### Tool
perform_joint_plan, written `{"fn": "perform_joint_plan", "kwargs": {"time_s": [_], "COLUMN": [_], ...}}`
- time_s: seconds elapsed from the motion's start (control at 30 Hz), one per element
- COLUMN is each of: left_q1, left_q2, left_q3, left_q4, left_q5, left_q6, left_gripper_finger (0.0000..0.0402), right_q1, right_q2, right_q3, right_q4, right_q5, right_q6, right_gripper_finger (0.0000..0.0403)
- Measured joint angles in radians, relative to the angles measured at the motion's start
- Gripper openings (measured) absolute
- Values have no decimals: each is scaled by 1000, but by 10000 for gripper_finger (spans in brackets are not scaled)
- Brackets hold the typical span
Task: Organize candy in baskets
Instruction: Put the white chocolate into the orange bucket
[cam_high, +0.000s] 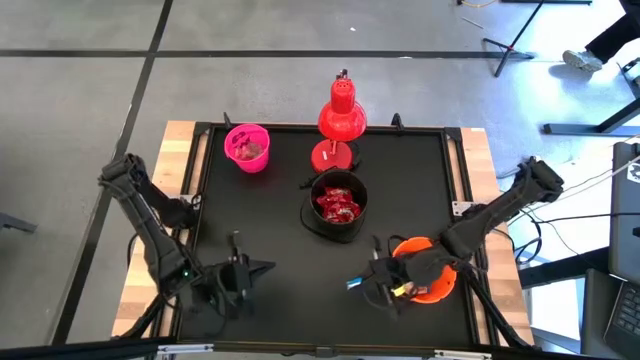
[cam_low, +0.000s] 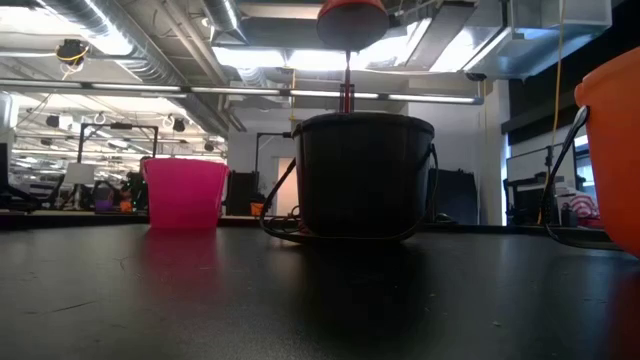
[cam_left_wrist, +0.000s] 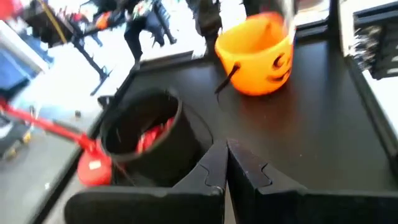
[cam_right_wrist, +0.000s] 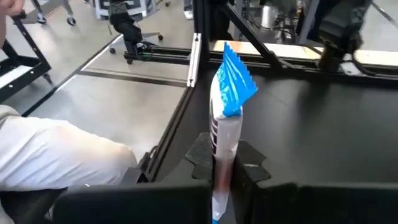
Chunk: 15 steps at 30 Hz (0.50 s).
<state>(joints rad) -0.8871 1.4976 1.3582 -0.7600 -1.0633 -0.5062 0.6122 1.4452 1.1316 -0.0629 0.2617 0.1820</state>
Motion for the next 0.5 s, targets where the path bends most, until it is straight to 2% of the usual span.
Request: {"fn": "perform_joint_plan", "kwargs": {"time_s": [0.1, 0.27, 0.37, 0.5], "left_q1": [6, 15, 33, 76], "left_q2": [-53, -168, -232, -260], "left_q3": [-144, -416, -574, -745], "left_q4": [79, 314, 567, 951], "left_q5": [6, 38, 84, 178], "left_q6": [-82, -185, -176, -67], "left_gripper_finger": [0, 5, 34, 97], "right_q1": [22, 54, 74, 105], "right_q2": [-43, -105, -134, -165], "right_q3": [0, 0, 0, 0], "right_q4": [-88, -334, -502, -663], "right_q5": [28, 35, 33, -6], "right_q6": [31, 182, 310, 455], "right_gripper_finger": [15, 39, 42, 29]}}
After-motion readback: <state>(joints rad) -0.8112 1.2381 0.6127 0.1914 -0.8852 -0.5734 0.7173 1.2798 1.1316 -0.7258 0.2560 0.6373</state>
